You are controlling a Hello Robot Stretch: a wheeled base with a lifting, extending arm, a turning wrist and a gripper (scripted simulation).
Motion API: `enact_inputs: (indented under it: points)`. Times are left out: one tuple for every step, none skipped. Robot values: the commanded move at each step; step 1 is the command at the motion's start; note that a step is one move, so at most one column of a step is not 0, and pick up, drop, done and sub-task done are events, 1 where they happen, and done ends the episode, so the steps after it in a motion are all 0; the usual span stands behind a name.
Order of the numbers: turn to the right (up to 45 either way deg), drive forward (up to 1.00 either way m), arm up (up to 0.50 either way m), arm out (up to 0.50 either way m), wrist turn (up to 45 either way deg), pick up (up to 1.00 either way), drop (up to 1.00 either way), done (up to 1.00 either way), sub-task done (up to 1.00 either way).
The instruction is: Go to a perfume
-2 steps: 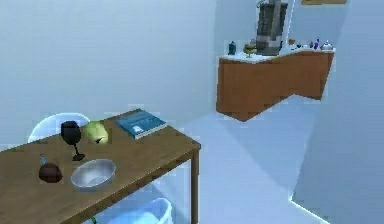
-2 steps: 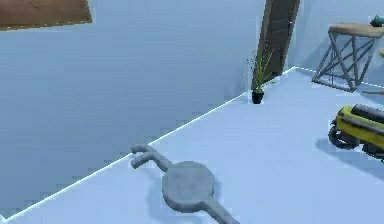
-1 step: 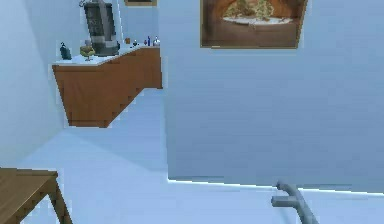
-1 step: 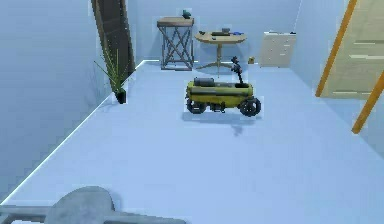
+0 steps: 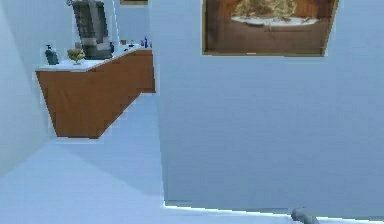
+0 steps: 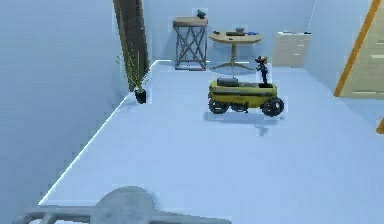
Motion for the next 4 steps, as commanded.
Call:
enact_inputs:
  points:
    - [-33.0, 0.0, 0.0, 0.0, 0.0, 0.0, 0.0, 0.0, 0.0]
    - [0.0, 1.0, 0.0, 0.0, 0.0, 0.0, 0.0, 0.0, 0.0]
    - [0.0, 0.15, 0.0, 0.0, 0.0, 0.0, 0.0, 0.0, 0.0]
    - [33.0, 0.0, 0.0, 0.0, 0.0, 0.0, 0.0, 0.0, 0.0]
